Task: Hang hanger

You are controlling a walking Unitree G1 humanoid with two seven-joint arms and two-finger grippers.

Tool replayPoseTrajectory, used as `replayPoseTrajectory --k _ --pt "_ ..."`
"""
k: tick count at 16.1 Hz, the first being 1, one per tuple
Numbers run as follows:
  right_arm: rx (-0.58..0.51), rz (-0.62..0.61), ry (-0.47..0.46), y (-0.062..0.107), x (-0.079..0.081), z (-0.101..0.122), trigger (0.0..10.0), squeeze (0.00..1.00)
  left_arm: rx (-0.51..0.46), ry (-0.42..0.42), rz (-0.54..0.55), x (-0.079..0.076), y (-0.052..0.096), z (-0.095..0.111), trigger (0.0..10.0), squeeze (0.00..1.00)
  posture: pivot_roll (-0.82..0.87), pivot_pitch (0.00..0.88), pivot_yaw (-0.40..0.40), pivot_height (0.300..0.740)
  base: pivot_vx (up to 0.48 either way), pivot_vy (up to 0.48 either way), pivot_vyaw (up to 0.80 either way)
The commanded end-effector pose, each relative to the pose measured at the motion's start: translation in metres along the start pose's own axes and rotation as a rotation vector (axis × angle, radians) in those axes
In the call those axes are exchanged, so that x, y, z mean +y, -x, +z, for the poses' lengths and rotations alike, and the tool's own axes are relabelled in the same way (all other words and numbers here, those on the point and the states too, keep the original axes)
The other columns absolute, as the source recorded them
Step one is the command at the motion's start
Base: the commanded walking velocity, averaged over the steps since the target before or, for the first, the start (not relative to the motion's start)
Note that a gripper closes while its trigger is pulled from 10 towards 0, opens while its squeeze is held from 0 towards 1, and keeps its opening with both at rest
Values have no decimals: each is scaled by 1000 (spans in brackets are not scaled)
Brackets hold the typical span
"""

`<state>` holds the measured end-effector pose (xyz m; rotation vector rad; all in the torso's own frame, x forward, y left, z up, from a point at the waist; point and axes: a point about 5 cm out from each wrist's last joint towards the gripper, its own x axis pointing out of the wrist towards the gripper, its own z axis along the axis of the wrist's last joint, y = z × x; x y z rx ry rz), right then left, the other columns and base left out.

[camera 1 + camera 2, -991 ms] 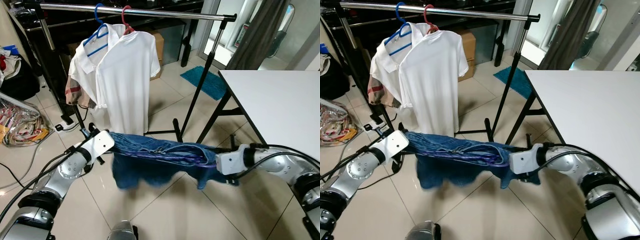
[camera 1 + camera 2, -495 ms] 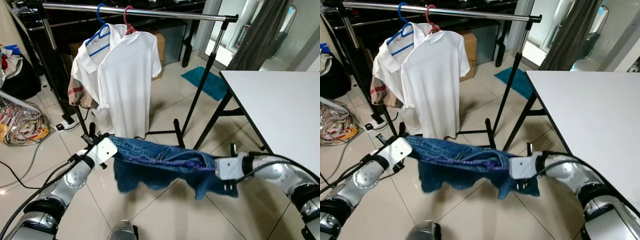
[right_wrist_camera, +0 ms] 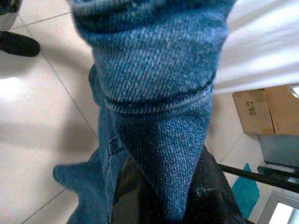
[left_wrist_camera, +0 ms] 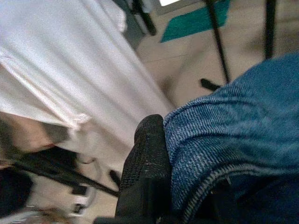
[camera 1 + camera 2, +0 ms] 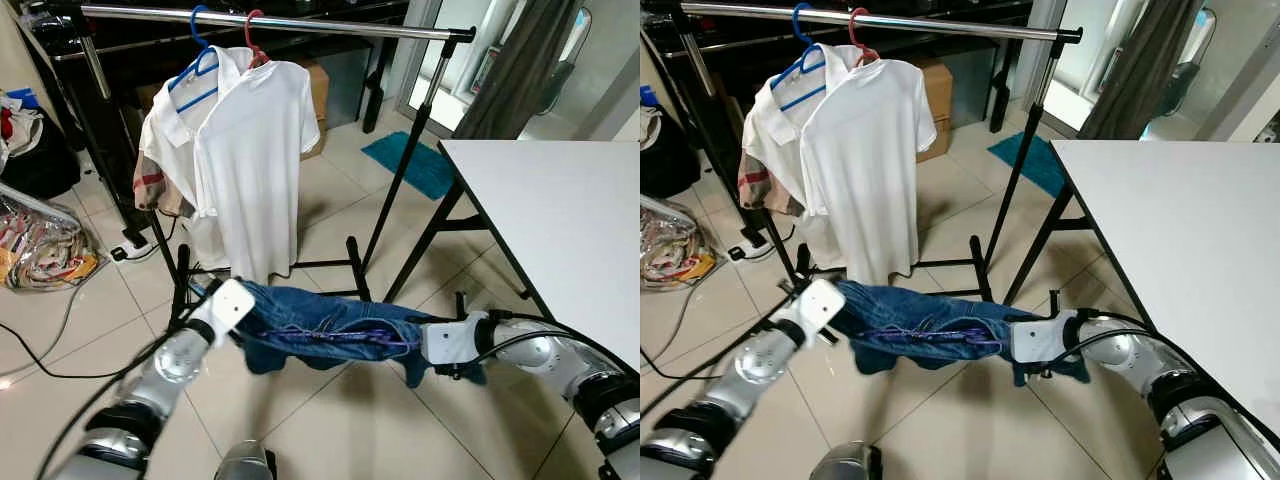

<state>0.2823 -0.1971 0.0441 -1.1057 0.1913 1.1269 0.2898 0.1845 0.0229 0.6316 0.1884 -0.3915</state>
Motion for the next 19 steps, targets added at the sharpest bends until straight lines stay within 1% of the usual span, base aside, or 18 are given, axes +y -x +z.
replayPoseTrajectory --k 1,2,4,6,7,9,10,12,15,16,17,19 --pt "6 -31 -3 1 -2 0 10000 0 27 52 -31 -8 0 -4 10000 0 281 36 -65 740 0 0 0" --pt "-2 -54 -17 -1 -4 2 10000 0 41 109 -39 -14 0 -6 10000 0 281 36 -65 740 0 0 0" --pt "-14 -100 -44 -6 -5 5 10000 0 58 192 -60 -22 0 -7 10000 0 275 33 -66 740 0 0 0" --pt "-23 -133 -45 -11 -3 9 10000 0 78 285 -93 -28 0 -10 10000 0 270 27 -64 740 0 0 0" --pt "-16 -143 -32 -13 0 10 10000 0 89 306 -86 -30 0 -11 10000 0 270 27 -64 740 0 0 0" --pt "19 -135 18 -15 4 8 10000 0 98 293 -95 -32 -1 -11 10000 0 268 22 -62 740 0 0 0" --pt "43 -112 56 -15 8 6 10000 0 92 272 -110 -32 -1 -9 10000 0 268 19 -61 740 0 0 0" --pt "83 -80 97 -16 15 1 10000 0 89 260 -122 -32 -2 -8 10000 0 268 16 -60 740 0 0 0" --pt "142 -59 103 -13 23 -9 10000 0 99 244 -129 -32 0 -11 10000 0 272 12 -58 740 0 0 0" --pt "149 -59 104 -12 24 -11 10000 0 100 243 -131 -32 0 -12 10000 0 274 11 -59 740 0 0 0" --pt "174 -63 113 -11 25 -14 10000 0 103 245 -137 -32 4 -16 10000 0 275 10 -59 740 0 0 0" --pt "197 -78 118 -13 25 -16 10000 0 115 254 -139 -32 7 -20 10000 0 278 6 -61 740 0 0 0"
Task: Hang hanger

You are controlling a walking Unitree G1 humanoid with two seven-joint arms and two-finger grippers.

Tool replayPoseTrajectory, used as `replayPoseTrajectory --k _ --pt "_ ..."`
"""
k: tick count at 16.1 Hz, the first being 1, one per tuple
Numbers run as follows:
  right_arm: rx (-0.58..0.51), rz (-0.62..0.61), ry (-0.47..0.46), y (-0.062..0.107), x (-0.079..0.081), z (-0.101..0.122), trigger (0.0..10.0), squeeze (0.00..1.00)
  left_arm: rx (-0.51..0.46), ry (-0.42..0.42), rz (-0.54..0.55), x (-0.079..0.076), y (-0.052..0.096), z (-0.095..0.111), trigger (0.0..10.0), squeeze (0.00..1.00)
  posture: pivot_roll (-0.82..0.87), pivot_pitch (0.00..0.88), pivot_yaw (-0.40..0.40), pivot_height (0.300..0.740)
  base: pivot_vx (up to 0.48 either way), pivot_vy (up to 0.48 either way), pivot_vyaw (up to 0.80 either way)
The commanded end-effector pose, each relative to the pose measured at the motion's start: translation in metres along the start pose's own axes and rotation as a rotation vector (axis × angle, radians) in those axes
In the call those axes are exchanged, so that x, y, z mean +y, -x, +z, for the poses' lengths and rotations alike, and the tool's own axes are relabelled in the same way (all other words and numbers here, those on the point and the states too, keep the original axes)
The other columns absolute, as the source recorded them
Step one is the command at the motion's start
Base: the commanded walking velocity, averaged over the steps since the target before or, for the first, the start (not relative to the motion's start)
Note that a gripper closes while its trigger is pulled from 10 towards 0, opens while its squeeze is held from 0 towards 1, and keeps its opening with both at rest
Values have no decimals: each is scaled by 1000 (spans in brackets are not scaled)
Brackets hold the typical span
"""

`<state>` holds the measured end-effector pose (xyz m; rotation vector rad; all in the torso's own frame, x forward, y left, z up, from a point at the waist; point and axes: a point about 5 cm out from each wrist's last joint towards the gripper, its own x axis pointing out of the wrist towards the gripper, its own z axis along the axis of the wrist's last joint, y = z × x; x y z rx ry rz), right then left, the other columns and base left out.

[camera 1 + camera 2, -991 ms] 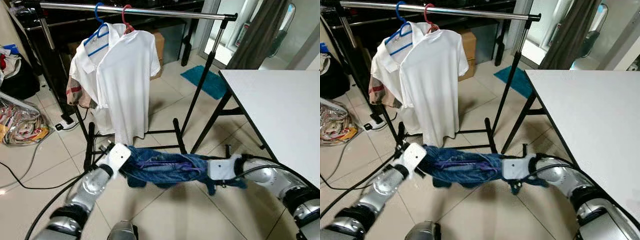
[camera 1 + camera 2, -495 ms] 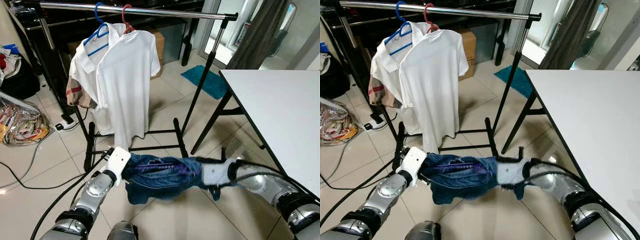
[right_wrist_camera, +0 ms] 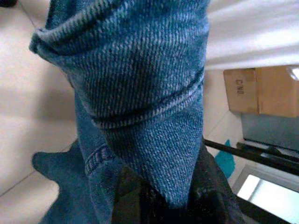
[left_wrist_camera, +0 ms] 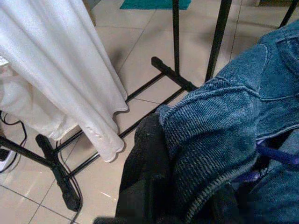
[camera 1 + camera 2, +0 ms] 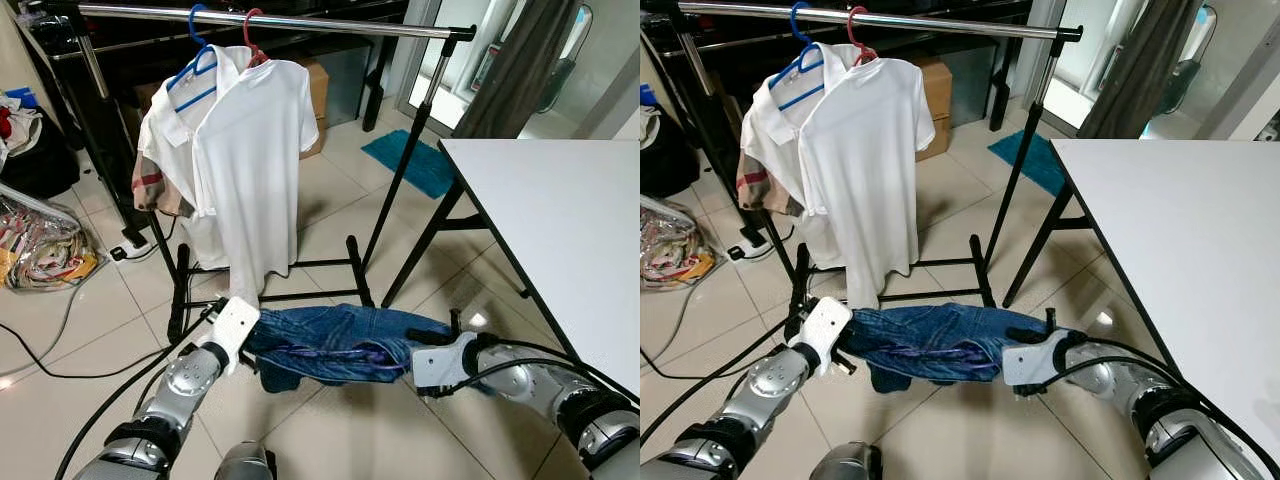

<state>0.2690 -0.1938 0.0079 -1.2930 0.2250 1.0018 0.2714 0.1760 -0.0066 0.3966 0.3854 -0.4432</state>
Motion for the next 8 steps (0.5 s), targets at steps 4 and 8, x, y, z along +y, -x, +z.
replayPoseTrajectory --k 4,8 --pt "88 -80 0 -8 -7 -3 10000 0 40 31 -21 -15 4 -13 10000 0 284 0 -77 740 0 0 0" --pt "85 -102 11 -18 -5 6 10000 0 18 18 -56 -30 -6 -2 10000 0 286 10 -85 740 0 0 0"
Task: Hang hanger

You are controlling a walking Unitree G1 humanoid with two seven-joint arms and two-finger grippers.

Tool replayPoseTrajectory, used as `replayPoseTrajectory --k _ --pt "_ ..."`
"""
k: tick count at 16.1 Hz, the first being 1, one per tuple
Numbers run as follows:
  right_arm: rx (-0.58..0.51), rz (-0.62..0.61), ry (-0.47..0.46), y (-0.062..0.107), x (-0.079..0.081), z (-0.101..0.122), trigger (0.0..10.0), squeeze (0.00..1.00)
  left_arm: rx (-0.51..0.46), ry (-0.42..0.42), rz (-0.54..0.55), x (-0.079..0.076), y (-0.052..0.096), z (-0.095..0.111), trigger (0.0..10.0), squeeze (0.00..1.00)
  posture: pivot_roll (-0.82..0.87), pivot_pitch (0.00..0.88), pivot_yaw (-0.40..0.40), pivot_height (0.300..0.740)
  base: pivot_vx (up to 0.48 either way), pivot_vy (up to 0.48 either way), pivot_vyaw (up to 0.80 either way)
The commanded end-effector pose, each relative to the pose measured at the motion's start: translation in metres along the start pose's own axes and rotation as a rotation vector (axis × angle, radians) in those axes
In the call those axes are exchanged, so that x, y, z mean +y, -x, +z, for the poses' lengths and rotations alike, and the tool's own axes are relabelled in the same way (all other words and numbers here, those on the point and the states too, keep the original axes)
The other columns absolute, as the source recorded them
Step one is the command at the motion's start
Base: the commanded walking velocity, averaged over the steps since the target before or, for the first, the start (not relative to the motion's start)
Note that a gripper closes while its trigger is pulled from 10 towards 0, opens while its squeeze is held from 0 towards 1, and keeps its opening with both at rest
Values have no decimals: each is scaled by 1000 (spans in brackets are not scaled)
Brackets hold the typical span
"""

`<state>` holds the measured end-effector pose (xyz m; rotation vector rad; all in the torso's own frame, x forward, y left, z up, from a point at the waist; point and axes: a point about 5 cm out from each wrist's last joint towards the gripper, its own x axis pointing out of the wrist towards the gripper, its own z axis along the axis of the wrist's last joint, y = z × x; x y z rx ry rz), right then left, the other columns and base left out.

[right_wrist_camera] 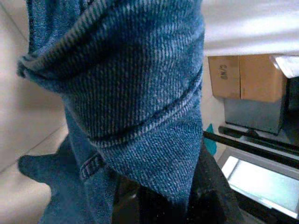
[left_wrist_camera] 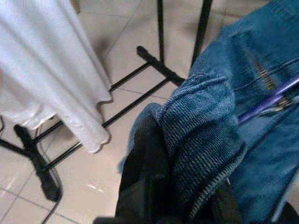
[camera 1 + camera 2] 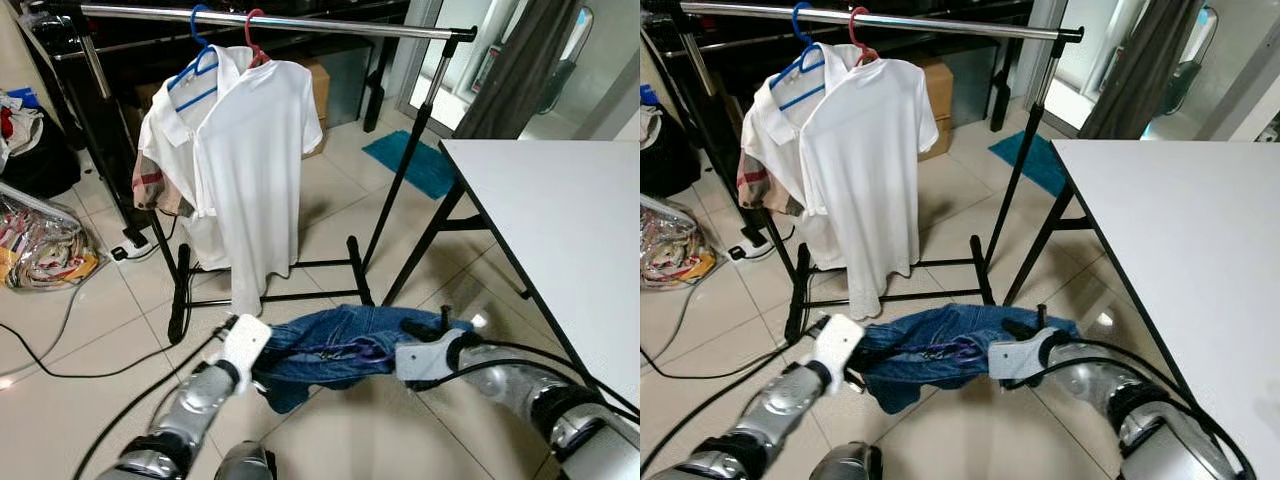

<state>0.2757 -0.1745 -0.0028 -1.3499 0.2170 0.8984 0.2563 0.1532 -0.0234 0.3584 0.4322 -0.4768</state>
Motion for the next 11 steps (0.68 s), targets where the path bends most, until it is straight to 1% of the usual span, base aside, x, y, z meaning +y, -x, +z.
replayPoseTrajectory --k 1,2,3,4,6,8,9,11 --pt "0 -47 -81 2 -7 -3 10000 0 -10 -15 -6 1 -5 8 10000 0 286 10 -85 740 0 0 0" --pt "-4 -73 -181 2 -10 -4 10000 0 1 -12 -7 0 -5 7 10000 0 278 10 -84 740 0 0 0" --pt "0 -94 -257 4 -13 -7 10000 0 14 -10 -12 -1 -5 4 10000 0 272 12 -79 740 0 0 0" --pt "16 -105 -307 7 -14 -13 10000 0 32 -10 -21 -3 -3 0 10000 0 261 9 -71 740 0 0 0" --pt "46 -102 -363 12 -11 -21 10000 0 67 -5 -37 -7 0 -9 10000 0 237 6 -55 740 0 0 0" --pt "49 -105 -454 14 -8 -24 10000 0 109 3 -35 -7 5 -18 10000 0 232 6 -48 740 0 0 0" --pt "47 -107 -475 15 -7 -24 10000 0 116 9 -31 -7 5 -19 10000 0 229 6 -43 740 0 0 0" --pt "14 -109 -587 16 -5 -23 10000 0 131 63 5 -2 8 -24 10000 0 228 7 -36 740 0 0 0"
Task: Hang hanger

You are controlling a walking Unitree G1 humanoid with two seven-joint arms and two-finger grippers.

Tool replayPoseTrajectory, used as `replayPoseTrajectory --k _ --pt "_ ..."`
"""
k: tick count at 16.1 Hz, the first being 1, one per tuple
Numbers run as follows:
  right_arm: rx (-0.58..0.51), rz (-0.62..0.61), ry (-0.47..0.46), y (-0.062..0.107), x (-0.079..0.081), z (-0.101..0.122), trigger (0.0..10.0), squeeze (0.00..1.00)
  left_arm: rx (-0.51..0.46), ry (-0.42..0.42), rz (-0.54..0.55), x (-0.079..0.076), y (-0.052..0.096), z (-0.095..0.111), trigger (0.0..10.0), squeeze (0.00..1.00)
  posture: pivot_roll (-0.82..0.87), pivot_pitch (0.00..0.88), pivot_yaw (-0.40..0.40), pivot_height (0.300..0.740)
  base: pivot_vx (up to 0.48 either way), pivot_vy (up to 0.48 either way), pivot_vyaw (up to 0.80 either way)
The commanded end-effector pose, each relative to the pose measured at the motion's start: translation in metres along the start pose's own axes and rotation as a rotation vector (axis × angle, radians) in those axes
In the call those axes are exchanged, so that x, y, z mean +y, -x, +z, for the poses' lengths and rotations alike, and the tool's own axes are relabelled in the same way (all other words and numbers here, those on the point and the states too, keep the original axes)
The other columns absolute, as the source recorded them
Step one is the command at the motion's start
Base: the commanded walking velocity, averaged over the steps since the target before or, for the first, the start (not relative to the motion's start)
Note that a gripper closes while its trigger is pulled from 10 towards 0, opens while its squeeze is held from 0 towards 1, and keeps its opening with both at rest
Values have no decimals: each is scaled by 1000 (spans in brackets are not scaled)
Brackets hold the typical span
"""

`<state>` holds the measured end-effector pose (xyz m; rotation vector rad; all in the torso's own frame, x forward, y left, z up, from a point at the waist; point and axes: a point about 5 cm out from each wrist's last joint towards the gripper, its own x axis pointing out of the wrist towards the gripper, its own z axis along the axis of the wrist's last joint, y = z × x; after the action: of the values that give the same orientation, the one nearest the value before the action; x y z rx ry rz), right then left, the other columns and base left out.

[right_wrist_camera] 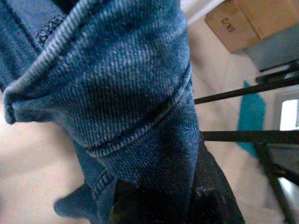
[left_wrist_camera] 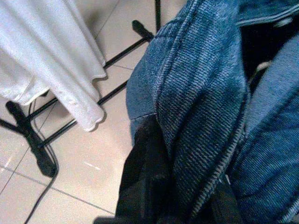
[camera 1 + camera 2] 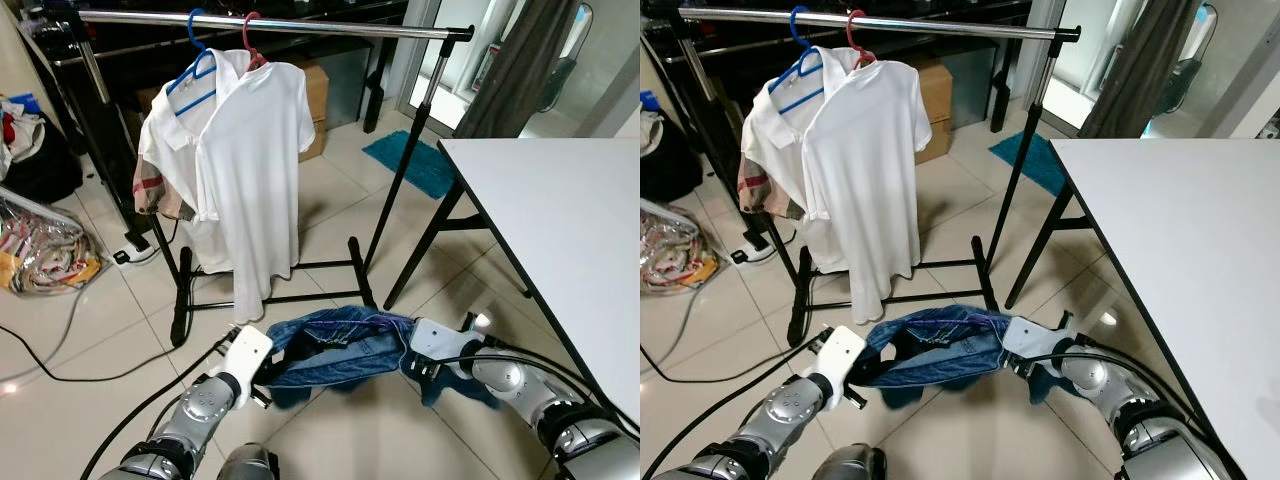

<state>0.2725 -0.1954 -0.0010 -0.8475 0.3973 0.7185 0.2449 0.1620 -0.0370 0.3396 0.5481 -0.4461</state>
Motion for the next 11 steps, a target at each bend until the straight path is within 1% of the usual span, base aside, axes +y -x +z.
replayPoseTrajectory --k 1,2,4,5,8,10,11 --pt "-29 -34 -87 5 -8 -2 10000 0 22 29 15 4 3 -6 10000 0 229 7 -33 740 0 0 0" --pt "-61 2 -120 8 -6 -3 10000 0 22 36 30 8 4 -6 10000 0 232 8 -30 740 0 0 0" --pt "-82 25 -132 11 -5 -4 10000 0 23 38 39 11 5 -6 10000 0 232 8 -30 740 0 0 0" --pt "-124 80 -160 16 -4 -5 10000 0 25 43 59 18 7 -7 10000 0 235 9 -32 740 0 0 0" --pt "-199 169 -224 27 -7 -7 10000 0 35 43 86 31 11 -9 10000 0 235 9 -35 740 0 0 0" --pt "-278 241 -260 35 -8 -6 10000 0 38 38 106 40 15 -11 10000 0 234 10 -38 740 0 0 0" --pt "-296 255 -260 37 -7 -5 10000 0 38 37 111 42 16 -11 10000 0 235 11 -39 740 0 0 0"
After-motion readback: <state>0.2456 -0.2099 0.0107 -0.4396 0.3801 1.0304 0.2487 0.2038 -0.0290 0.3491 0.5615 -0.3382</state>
